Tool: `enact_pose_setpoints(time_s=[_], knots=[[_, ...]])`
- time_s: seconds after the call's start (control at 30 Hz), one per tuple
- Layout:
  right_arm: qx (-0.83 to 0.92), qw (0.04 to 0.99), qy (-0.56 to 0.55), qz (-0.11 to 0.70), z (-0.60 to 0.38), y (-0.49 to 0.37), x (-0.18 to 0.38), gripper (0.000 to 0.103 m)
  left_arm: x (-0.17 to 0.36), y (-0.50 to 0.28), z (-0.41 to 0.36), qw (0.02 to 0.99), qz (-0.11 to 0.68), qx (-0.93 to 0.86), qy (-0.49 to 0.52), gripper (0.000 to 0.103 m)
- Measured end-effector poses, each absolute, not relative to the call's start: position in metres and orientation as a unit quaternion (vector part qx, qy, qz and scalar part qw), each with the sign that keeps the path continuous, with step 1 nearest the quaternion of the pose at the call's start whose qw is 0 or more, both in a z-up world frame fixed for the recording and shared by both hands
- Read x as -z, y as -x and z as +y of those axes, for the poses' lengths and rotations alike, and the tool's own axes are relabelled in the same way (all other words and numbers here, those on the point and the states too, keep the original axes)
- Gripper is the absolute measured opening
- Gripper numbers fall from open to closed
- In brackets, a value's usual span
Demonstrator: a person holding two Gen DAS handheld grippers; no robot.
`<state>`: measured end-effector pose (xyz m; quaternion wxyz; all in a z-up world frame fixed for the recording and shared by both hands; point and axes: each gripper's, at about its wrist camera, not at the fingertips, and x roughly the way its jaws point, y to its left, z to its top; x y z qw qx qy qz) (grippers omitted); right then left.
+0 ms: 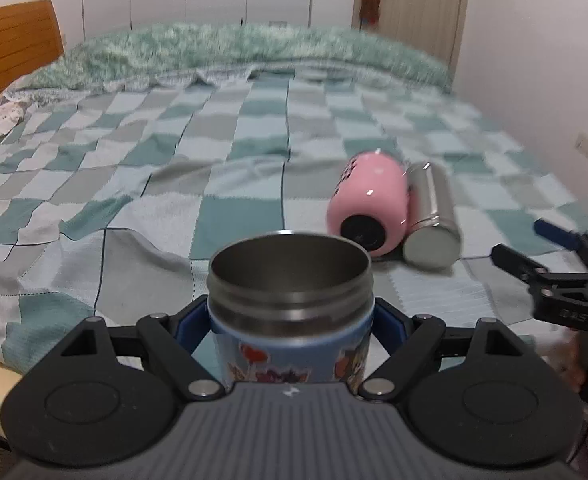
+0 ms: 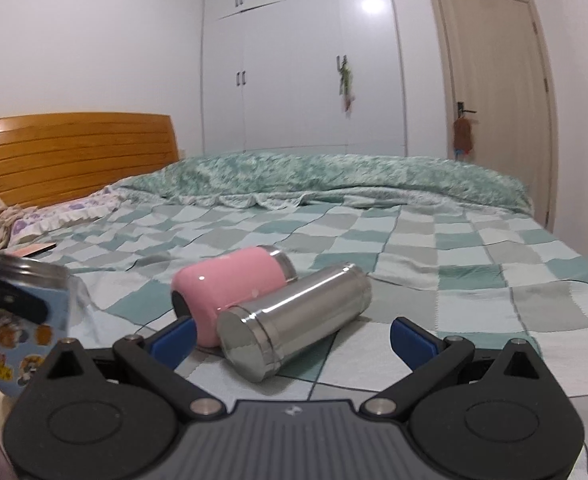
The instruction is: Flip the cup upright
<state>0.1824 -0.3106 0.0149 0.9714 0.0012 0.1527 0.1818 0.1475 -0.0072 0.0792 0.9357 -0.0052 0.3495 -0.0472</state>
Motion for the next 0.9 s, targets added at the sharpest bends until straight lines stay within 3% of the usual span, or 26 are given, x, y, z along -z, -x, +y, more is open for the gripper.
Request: enact_pose_setpoints(time_s=[0.37,0.53,0.67,0.73,0.77,0.9], knots=[[-0.137,0.983,-0.017,0.121,-0.321,-0.155,-0.015,0.103,-0.069,-0.144,-0.027,0.979,0.203,0.032,-0.019,0.085],[-0.132,0.983,-0.009,0.123,-0.320,-0.150,-0.012,0.103,-0.027,-0.161,-0.040,0.983,0.179,0.013,-0.045,0.085],[-0.132,0.984,-0.005,0.121,-0.319,-0.147,-0.011,0.103,-0.028,-0.159,-0.043,0.982,0.178,0.017,-0.056,0.086],[-0.132,0.984,-0.004,0.122,-0.318,-0.147,-0.010,0.103,-0.029,-0.159,-0.043,0.981,0.182,0.017,-0.057,0.094],[-0.132,0.984,-0.005,0.122,-0.318,-0.147,-0.011,0.103,-0.029,-0.159,-0.043,0.982,0.182,0.021,-0.054,0.103],[-0.134,0.985,-0.003,0.111,-0.316,-0.142,-0.012,0.103,-0.041,-0.135,-0.035,0.988,0.151,0.007,-0.036,0.103]])
